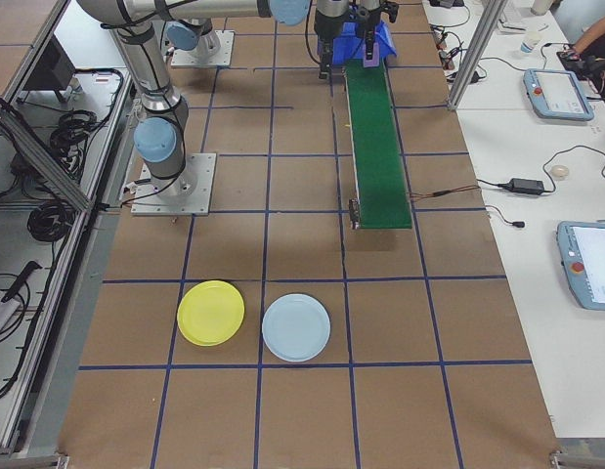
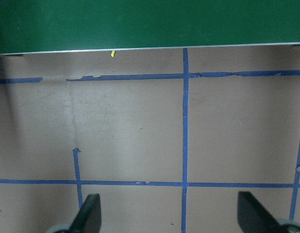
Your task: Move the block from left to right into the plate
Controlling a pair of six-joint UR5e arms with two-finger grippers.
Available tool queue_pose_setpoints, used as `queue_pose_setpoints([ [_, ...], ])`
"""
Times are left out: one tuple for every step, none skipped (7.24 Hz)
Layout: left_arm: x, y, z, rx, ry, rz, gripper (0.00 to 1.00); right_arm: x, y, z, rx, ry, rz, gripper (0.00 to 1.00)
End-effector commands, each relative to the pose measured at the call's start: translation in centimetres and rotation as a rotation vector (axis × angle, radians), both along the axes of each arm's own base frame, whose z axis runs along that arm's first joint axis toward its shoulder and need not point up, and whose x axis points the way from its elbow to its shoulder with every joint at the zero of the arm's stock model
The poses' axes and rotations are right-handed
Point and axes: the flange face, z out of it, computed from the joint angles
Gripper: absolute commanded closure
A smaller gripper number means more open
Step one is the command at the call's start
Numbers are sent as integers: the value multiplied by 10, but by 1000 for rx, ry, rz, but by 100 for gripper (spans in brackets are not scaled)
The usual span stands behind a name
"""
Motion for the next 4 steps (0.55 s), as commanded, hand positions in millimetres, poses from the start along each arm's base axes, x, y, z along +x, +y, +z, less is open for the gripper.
queue_pose_setpoints([
  [1, 6, 2, -10, -4, -7, 15, -1, 0, 0, 0, 0, -1, 0],
  [1, 12, 21, -32, 3, 10, 1, -1, 0, 0, 0, 0, -1, 0],
  [3, 21, 37, -25, -1, 10, 0, 0, 0, 0, 1, -2, -1, 0],
  [5, 28, 49, -9, -8, 9, 0, 0, 0, 0, 1, -2, -1, 0],
])
